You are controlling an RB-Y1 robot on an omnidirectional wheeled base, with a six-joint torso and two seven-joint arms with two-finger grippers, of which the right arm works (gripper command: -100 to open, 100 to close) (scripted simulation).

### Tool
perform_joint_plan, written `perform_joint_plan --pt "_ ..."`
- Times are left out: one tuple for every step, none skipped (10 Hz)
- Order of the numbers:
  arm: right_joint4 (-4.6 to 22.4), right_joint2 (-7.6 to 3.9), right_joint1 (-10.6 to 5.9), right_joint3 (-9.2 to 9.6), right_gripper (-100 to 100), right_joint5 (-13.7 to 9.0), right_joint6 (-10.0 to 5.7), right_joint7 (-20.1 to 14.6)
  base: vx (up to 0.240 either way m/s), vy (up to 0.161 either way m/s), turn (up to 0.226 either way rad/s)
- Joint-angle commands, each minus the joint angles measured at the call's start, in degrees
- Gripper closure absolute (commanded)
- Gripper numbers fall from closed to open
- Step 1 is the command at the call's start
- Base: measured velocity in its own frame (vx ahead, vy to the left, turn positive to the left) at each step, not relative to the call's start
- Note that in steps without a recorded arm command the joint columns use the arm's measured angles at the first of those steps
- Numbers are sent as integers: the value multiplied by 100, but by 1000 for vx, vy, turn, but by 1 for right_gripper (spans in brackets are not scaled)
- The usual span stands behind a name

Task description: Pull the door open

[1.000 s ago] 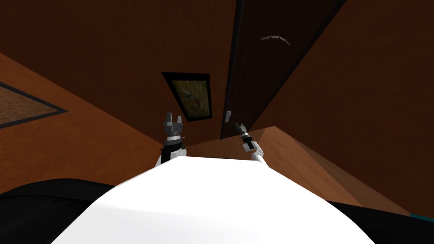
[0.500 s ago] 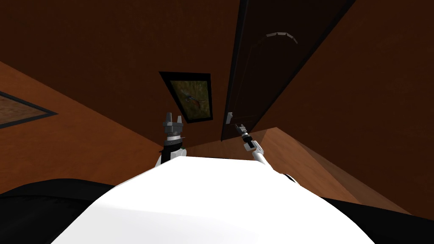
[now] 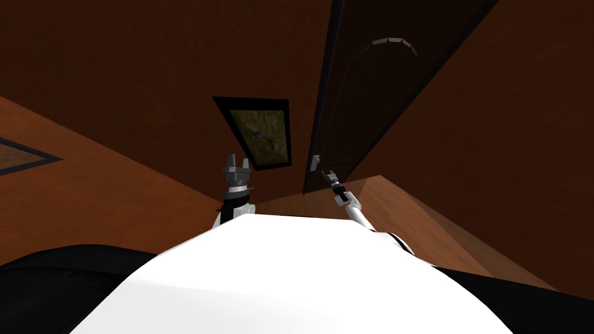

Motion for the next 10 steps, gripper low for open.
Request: perform_joint_plan --pt "270 -77 -132 4 -100 101 -45 150 74 14 20" --pt "379 -102 -186 5 -100 139 -63 208 95 20 15" --pt "458 -120 -226 5 -100 167 -77 251 82 21 5" --pt "538 -139 -265 5 -100 194 -91 294 66 12 4" --pt "682 -172 -337 6 -100 245 -115 371 67 11 12" --pt "817 -203 -404 7 -100 292 -138 443 79 6 13" --pt "778 -182 -388 0 -100 259 -142 403 37 1 3" --pt "847 -111 -443 -172 -100 214 -51 578 58 -10 294" --pt "872 -77 -464 -249 -100 192 -7 650 72 -59 283" --pt "928 2 -514 -426 -100 141 94 817 92 -64 295"
